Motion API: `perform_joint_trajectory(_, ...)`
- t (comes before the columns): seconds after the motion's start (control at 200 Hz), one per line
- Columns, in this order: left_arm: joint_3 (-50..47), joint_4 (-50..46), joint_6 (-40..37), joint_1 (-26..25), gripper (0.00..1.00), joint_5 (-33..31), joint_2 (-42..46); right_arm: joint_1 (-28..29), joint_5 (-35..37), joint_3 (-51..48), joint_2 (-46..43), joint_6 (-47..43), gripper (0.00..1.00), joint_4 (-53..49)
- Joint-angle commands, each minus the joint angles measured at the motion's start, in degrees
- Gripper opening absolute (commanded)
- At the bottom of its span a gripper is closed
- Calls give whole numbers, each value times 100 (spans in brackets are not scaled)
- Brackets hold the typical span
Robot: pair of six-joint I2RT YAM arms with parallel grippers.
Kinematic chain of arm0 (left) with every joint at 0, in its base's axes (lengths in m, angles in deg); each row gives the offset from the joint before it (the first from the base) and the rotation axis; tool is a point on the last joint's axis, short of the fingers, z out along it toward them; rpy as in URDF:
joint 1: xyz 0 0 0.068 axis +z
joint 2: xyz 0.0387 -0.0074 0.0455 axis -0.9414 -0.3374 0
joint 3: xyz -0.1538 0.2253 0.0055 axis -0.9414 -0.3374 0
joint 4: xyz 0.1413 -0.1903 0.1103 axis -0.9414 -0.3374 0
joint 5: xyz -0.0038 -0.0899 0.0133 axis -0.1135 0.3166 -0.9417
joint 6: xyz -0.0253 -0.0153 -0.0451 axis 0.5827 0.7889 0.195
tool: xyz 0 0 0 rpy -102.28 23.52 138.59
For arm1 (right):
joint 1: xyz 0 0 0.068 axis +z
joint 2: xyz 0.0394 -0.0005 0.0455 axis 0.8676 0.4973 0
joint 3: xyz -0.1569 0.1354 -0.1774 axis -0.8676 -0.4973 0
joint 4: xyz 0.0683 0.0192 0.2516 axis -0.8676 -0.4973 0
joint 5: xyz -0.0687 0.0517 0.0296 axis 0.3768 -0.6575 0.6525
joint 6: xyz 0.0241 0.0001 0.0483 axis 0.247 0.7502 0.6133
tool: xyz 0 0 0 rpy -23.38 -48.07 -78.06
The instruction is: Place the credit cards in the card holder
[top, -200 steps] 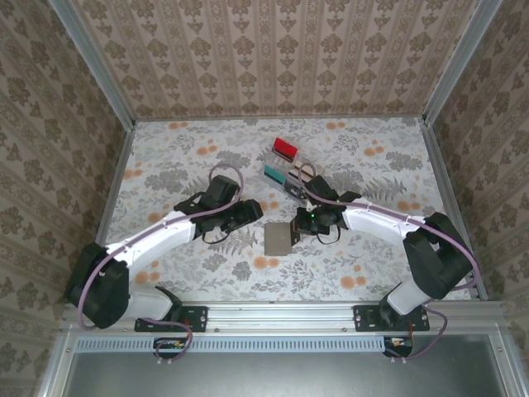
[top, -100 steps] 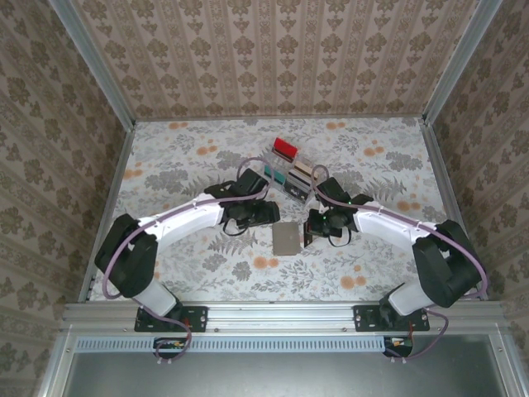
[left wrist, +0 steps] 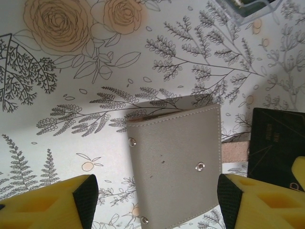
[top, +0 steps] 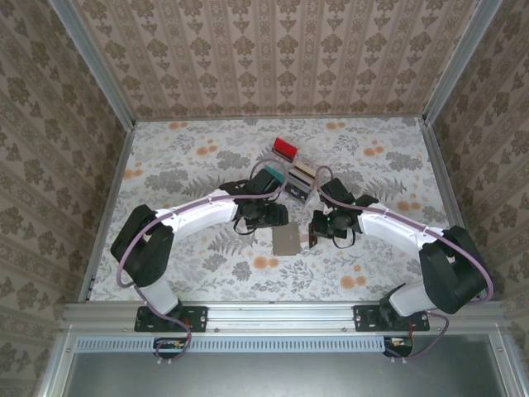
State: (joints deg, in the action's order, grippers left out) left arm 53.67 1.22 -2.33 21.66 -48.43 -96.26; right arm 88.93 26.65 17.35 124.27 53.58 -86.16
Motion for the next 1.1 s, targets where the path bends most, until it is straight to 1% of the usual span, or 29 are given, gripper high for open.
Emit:
perform_joint_trajectory(0.0, 197, -230, -147, -60, 70, -85, -106, -36, 213, -117, -45, -84, 3, -260)
perform_joint_trajectory(0.09, 343, -404, -181, -107, 71, -194, -211, -36, 194, -228, 1, -44, 3, -192)
perform_joint_trajectory(0.255, 978, -1027, -381, -321, 76, -501, -661, -45, 218, -413, 19, 40, 2, -24)
perform_joint_trajectory(0.27, 1045, -1091, -409, -343, 80, -533, -712, -44, 220, -423, 17, 39, 2, -9)
perform_joint_trajectory(0.3, 1186, -1201, -459, -388, 82, -587, -824, -44, 220, -444, 13, 47, 2, 15)
perform_joint_trajectory(0.315, 1255, -1266, -479, -415, 89, -619, -880, -41, 224, -447, 13, 48, 2, 24)
perform_joint_trajectory(0.335, 1361, -1355, -508, -441, 90, -652, -959, -45, 220, -455, 13, 56, 2, 34)
perform_joint_trajectory(0.45, 1916, -1904, -592, -598, 92, -970, -1408, -54, 194, -520, 29, 90, 2, 142)
perform_joint_trajectory(0.64, 2492, -2394, -570, -682, 93, -1174, -1987, -60, 241, -634, 29, 137, 1, 224)
perform_joint_trajectory(0.795, 2750, -2400, -505, -699, 94, -1064, -2283, -63, 236, -674, 84, 134, 1, 266)
perform_joint_trajectory(0.81, 2767, -2392, -495, -709, 99, -1057, -2305, -67, 238, -675, 82, 136, 1, 263)
perform_joint_trajectory(0.83, 2785, -2397, -490, -702, 100, -1050, -2336, -71, 235, -675, 90, 139, 1, 262)
perform_joint_trajectory(1.095, 2871, -2532, -319, -696, 100, -1112, -2607, -84, 321, -725, 134, 136, 0, 294)
